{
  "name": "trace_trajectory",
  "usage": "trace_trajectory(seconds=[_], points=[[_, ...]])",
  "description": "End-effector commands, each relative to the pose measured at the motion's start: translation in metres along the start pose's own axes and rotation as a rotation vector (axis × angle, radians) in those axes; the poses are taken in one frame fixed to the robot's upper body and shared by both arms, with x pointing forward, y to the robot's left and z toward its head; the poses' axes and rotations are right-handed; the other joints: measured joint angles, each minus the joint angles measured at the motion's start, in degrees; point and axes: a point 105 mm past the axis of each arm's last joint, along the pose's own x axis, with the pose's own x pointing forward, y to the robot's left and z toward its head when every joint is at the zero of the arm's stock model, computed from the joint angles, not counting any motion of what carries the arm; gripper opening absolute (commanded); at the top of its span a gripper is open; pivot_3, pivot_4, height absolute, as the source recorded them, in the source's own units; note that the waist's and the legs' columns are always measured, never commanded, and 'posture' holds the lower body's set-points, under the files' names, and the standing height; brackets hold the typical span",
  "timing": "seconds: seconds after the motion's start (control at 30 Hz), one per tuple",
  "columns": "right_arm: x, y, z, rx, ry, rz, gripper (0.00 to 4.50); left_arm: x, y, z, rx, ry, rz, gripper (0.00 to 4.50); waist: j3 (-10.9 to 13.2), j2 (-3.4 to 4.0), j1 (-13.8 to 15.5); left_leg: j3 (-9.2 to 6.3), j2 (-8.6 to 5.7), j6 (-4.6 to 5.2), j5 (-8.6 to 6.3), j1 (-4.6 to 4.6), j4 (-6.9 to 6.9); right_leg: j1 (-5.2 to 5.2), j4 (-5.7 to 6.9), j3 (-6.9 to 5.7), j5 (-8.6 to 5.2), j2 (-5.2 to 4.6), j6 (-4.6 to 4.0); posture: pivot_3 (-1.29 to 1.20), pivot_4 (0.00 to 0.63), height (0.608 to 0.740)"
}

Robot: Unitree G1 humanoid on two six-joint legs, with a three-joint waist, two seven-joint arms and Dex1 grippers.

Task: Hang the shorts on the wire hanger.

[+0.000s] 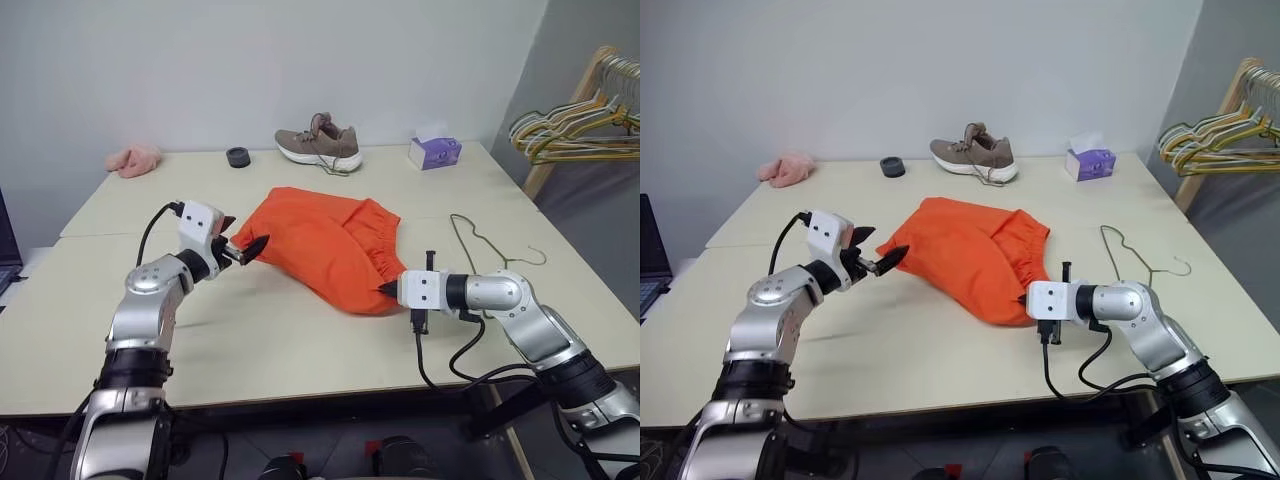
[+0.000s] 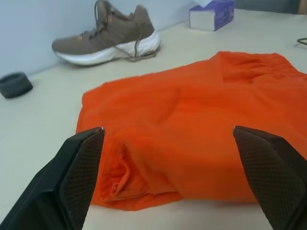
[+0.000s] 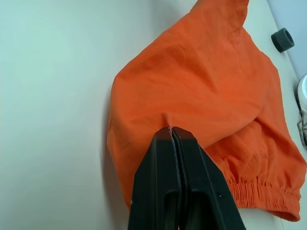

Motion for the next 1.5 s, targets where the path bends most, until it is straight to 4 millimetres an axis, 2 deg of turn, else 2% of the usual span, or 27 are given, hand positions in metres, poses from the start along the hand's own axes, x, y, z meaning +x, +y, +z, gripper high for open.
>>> trace_trajectory(seconds=[0.03,0.37,0.57,0.67,1.0,1.07,1.1,1.23,1.33,1.4,1.5], points=[[-0.006,-0.008,0.01,-0.037,-0.026,-0.027,0.03,0.005,0.009,0.011,-0.063,-0.008,0.019,4.5,0.0,0.0,-0.6,0.0,-0.01,0.0,0.0,0.0,0.01,0.01,0.0,0.01,0.0,-0.01,0.0,-0.23,0.0,0.74],[-0.004,-0.002,0.009,-0.026,-0.024,-0.013,0.03,0.021,0.023,-0.015,-0.222,0.117,0.077,4.5,0.0,-0.02,-2.3,-0.04,-0.01,0.0,0.0,-0.01,0.06,0.01,0.01,-0.01,0.01,-0.01,0.06,-0.24,0.0,0.74],[-0.002,-0.001,0.011,-0.028,-0.03,-0.01,0.03,0.026,0.003,-0.034,-0.264,0.206,-0.04,4.5,0.0,-0.03,-2.4,-0.02,-0.02,-0.01,0.0,-0.01,0.08,0.02,0.01,0.01,0.01,-0.02,0.07,-0.24,0.0,0.74],[-0.002,-0.001,0.012,-0.027,-0.031,-0.011,0.0,0.026,0.0,-0.031,-0.277,0.193,-0.068,3.92,0.0,-0.03,-2.4,-0.03,-0.02,-0.01,0.01,-0.01,0.09,0.02,0.02,0.01,0.02,-0.02,0.08,-0.25,0.0,0.74],[0.0,0.0,0.012,-0.019,-0.035,-0.011,0.0,0.018,-0.006,-0.026,-0.241,0.16,-0.142,0.75,0.0,-0.03,-2.5,-0.02,-0.01,-0.01,0.01,0.0,0.11,0.02,0.04,0.02,0.02,-0.03,0.08,-0.24,0.0,0.74],[0.0,0.0,0.013,-0.016,-0.036,-0.013,0.0,0.009,-0.012,-0.027,-0.221,0.156,-0.189,0.08,0.0,-0.02,-2.6,-0.02,-0.01,-0.01,0.01,-0.01,0.11,0.01,0.04,0.03,0.02,-0.03,0.08,-0.24,0.0,0.74],[0.001,0.0,0.013,-0.008,-0.035,-0.02,0.0,-0.002,-0.016,-0.027,-0.211,0.143,-0.224,0.01,0.0,-0.02,-2.8,0.0,0.0,-0.01,0.0,0.0,0.1,0.0,0.04,0.05,0.02,-0.03,0.08,-0.24,0.0,0.74],[0.001,-0.001,0.012,0.019,-0.024,-0.05,0.0,-0.036,-0.033,-0.015,-0.214,0.077,-0.321,0.01,0.0,-0.02,-3.6,-0.09,0.04,-0.02,0.0,-0.02,0.09,-0.04,0.08,0.12,0.03,-0.06,0.07,-0.24,0.0,0.74],[0.004,0.002,0.007,0.055,0.006,-0.078,0.0,-0.077,-0.055,-0.011,-0.289,0.064,-0.404,0.01,0.0,-0.03,-3.8,-0.15,0.08,-0.01,-0.01,-0.03,0.1,-0.05,0.09,0.15,0.03,-0.1,0.06,-0.23,0.0,0.74],[0.005,0.004,0.006,0.069,0.016,-0.083,0.0,-0.093,-0.065,-0.016,-0.314,0.094,-0.423,0.01,0.0,-0.01,-3.7,-0.16,0.1,-0.01,-0.02,0.01,0.09,-0.04,0.1,0.22,0.02,-0.1,0.05,-0.22,0.0,0.74],[0.01,0.006,0.006,0.107,0.027,-0.098,0.0,-0.119,-0.085,-0.036,-0.344,0.187,-0.457,0.01,0.0,0.01,-3.5,-0.14,0.07,-0.01,-0.02,0.07,0.1,-0.02,0.11,0.2,0.01,-0.08,0.04,-0.21,0.0,0.74]])
